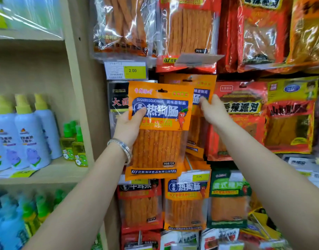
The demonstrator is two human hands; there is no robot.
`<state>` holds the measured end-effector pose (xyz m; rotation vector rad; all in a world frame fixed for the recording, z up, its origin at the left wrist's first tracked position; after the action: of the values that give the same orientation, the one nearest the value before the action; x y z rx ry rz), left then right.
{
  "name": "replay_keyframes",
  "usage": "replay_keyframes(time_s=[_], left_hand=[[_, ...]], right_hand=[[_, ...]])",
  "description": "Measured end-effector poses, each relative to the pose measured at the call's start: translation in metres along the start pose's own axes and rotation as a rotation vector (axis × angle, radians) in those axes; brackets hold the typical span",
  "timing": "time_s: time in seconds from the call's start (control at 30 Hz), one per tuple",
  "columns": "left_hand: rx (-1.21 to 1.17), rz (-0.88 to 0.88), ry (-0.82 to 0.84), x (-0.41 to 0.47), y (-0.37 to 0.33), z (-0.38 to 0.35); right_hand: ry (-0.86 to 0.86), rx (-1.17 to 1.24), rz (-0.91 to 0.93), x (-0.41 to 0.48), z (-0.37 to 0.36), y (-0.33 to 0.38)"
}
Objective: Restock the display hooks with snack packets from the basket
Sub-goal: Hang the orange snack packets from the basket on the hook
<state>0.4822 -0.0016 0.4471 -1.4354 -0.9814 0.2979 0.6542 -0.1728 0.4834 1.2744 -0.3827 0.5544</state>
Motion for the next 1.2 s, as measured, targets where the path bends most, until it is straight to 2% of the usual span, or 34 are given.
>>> replay_keyframes(time_s=[0.07,0.2,0.3,0.4,0.6,0.73,0.8,1.03,1.2], left_hand=[[0.000,-0.010,0.008,0.001,0.002,-0.002],[-0.005,-0.023,0.029,0.002,0.005,-0.010],[0.026,-0.026,0.067,0.000,0.005,-0.023],[0.042,-0.049,0.102,-0.003,-0.001,-0.038],[0.068,-0.479,-0.009,-0.005,-0.028,-0.053],[0.291,-0.668,0.107,-0.004,-0.045,-0.064],[0.334,-0.692,0.165,-0.007,-0.054,-0.075],[0.348,-0.666,0.106,-0.007,-0.060,-0.084],[0.347,-0.689,0.128,-0.004,-0.041,-0.080]], right_hand=[[0.048,-0.070,0.044,-0.007,0.000,-0.009],[-0.112,0.177,0.149,-0.037,0.008,-0.015],[-0.043,0.360,0.126,-0.049,0.010,-0.007],[-0.050,0.340,0.188,-0.049,0.014,0.001],[-0.226,0.355,0.313,-0.032,0.030,0.013],[-0.252,0.327,0.321,-0.016,0.037,0.021],[-0.250,0.319,0.266,-0.008,0.035,0.021],[-0.238,0.282,0.151,0.004,0.029,0.015],[-0.276,0.248,0.227,-0.001,0.025,0.002]])
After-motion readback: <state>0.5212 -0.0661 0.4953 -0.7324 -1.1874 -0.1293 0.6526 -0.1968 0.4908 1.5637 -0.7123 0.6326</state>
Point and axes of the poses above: each hand's wrist, its own x-axis towards the middle knuckle, its own z-axis out of the back of the hand, y = z × x, the point moved 1 cm from there along x, towards the middle knuckle, and after that the axes turned 4 degrees about -y, right-handed, at the moved point
